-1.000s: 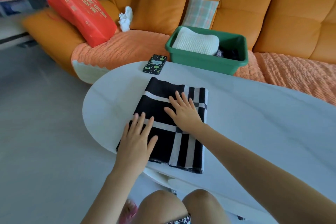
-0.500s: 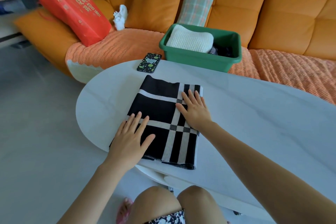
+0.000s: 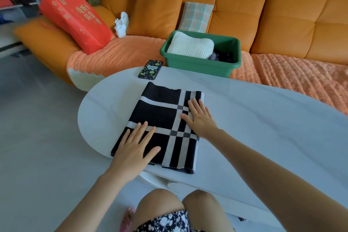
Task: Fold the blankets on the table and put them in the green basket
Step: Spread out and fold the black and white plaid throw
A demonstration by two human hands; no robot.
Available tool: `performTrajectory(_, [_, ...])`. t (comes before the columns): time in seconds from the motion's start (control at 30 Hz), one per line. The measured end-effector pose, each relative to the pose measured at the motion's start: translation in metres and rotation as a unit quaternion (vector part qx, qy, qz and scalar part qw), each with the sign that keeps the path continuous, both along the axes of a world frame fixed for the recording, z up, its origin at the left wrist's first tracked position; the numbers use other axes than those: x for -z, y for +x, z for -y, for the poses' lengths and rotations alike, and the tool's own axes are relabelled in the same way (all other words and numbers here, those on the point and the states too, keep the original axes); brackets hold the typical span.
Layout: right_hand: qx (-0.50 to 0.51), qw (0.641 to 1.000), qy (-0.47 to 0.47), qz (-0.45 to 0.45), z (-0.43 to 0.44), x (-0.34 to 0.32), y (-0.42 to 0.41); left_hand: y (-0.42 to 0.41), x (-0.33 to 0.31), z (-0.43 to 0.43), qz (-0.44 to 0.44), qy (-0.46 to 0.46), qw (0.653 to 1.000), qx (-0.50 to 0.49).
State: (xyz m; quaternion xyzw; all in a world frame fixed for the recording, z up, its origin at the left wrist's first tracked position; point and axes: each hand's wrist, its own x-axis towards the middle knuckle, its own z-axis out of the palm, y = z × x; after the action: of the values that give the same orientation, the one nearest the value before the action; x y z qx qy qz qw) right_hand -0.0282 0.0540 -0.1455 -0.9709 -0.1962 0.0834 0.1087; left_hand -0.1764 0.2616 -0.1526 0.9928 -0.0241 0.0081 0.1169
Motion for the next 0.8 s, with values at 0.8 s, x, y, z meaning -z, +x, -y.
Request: performTrajectory(0.8, [-0.249,0.948,0.087,0.178,0.068,-0.012,-0.138,-0.053,-0.008,-0.038,0.132,-0.079,0.981,0.117])
